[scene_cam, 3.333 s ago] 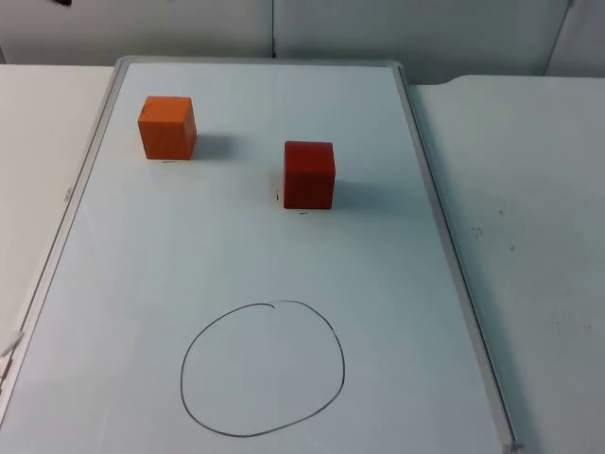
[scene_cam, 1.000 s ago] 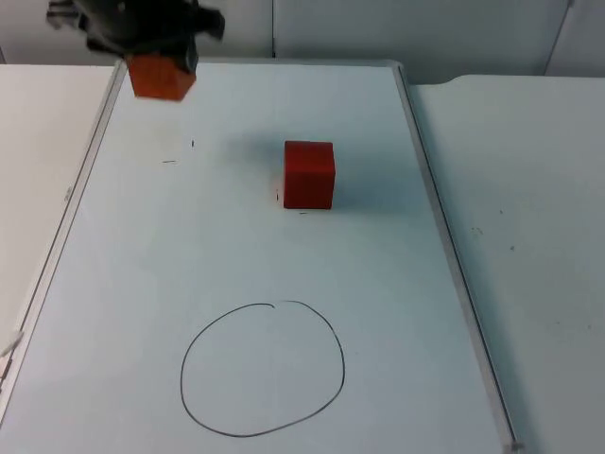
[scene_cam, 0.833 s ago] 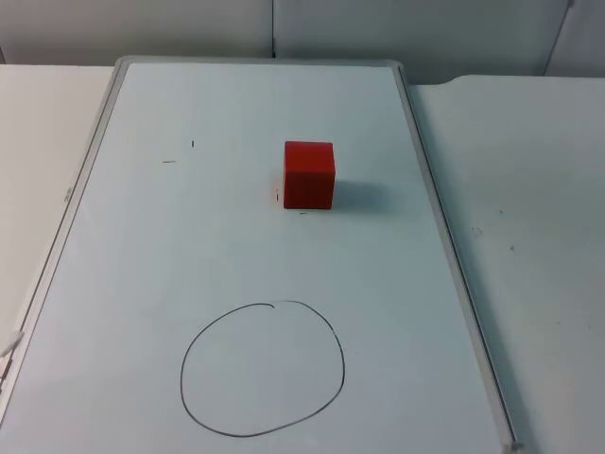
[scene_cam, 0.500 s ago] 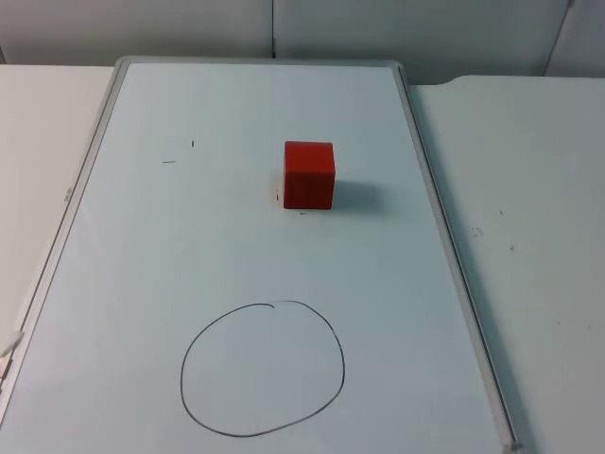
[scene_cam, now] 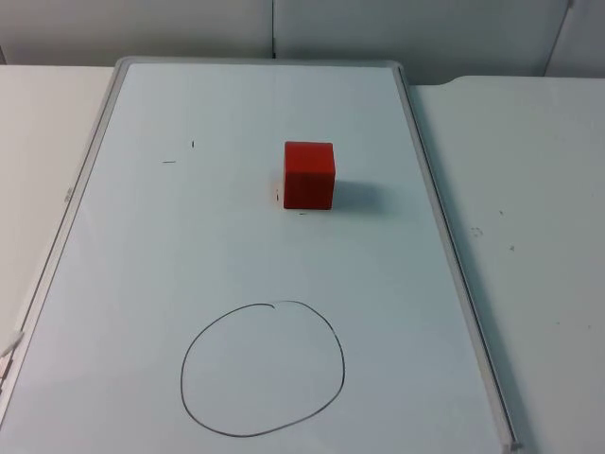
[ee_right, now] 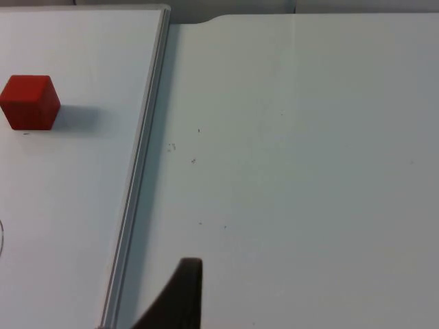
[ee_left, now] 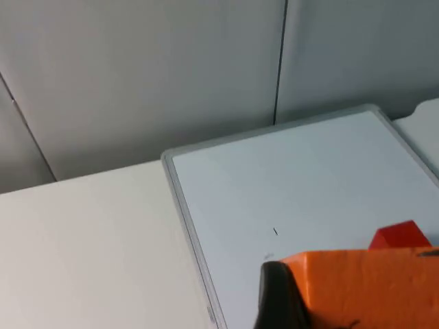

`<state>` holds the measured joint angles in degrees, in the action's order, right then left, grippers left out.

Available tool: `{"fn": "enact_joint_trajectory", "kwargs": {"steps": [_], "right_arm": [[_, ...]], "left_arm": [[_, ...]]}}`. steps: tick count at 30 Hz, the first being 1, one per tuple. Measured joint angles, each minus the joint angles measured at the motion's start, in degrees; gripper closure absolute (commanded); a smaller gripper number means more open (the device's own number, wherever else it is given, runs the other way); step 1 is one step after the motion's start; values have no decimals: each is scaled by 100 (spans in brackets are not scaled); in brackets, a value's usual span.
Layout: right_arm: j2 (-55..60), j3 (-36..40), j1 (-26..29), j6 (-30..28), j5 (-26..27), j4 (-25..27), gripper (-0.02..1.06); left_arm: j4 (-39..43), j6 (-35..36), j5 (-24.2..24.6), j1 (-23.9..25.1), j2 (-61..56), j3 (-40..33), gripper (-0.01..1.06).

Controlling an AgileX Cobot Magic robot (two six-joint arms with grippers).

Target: Pick up one cube with the left hand and another cube with the right hand. First place the cube in the right hand at the target position, then stack the cube in the left hand on top.

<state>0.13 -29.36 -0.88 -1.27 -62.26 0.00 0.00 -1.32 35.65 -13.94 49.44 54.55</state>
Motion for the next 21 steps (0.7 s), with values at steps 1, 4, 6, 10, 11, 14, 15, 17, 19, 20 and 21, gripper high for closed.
{"fn": "enact_joint_trajectory", "kwargs": {"steps": [1,4,6,10,11,14,15,17,19,20,21], "right_arm": [[0,0,0,0,0,0,-1],[0,0,0,0,0,0,-1],[0,0,0,0,0,0,-1],[0,0,0,0,0,0,-1],[0,0,0,0,0,0,-1],[0,0,0,0,0,0,-1],[0,0,0,0,0,0,-1],[0,0,0,0,0,0,-1],[0,0,0,0,0,0,-1],[0,0,0,0,3,0,-1],[0,0,0,0,14,0,-1]], "left_arm": [[0,0,16,0,-353,-305,105],[0,0,86,0,-993,-810,105],[0,0,153,0,-1675,-1266,105],[0,0,367,0,-2716,-1784,105],[0,0,471,0,-2935,-1885,105],[0,0,714,0,-3376,-2035,105],[0,0,788,0,-3530,-2104,105],[0,0,877,0,-3892,-2238,105],[0,0,907,0,-3990,-2288,105],[0,0,920,0,-4059,-2320,105],[0,0,932,0,-4091,-2366,105]]}}
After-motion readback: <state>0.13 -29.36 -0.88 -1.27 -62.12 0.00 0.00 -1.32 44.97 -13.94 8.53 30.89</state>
